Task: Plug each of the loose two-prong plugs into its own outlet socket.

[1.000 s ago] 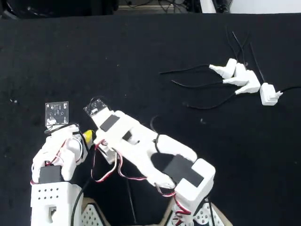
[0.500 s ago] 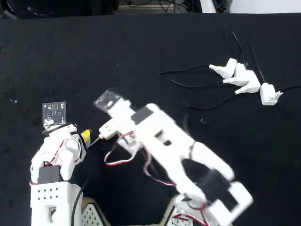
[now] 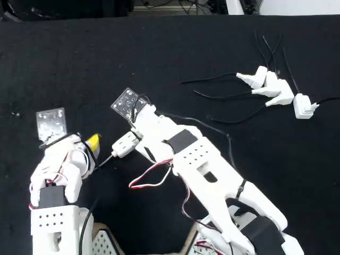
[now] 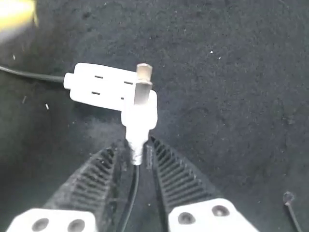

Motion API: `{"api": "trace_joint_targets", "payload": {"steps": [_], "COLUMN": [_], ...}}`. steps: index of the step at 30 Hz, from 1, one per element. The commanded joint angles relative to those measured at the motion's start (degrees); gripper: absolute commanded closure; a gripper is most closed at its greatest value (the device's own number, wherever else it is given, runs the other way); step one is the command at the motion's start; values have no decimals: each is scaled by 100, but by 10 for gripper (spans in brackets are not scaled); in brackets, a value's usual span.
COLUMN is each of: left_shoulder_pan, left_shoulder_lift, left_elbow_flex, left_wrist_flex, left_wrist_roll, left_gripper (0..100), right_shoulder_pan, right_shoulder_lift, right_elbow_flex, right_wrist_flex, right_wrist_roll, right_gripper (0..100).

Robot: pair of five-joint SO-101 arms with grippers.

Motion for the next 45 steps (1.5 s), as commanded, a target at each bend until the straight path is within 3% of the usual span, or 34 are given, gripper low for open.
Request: {"api": "trace_joint_targets", "payload": {"steps": [1, 5, 8, 14, 18, 30, 45], "left_shoulder_pan": [488, 1209, 1534, 1727, 1912, 1921, 1912], "left_shoulder_lift": [-62, -62, -62, -62, 0, -62, -62], "left_elbow_flex": [-892, -1270, -1200, -1033, -954, -382, -136], "left_wrist_flex": [0, -70, -580, -1055, -1064, -1073, -1037], "left_wrist_roll": [378, 976, 1196, 1178, 563, 378, 378], "left_gripper": [751, 751, 751, 751, 751, 751, 751], "right_shoulder_pan": [-220, -246, -246, -316, -431, -475, -457], "right_shoulder_lift": [-22, -22, -22, -391, -927, -2079, -2536], "right_elbow_flex": [-101, -145, -145, 13, 321, 391, 382], "right_wrist_flex": [-255, -615, -712, -651, -633, 158, 255], "right_wrist_roll": [-62, -334, -334, -281, -281, -281, -519], "right_gripper": [988, 988, 988, 988, 988, 988, 988]}}
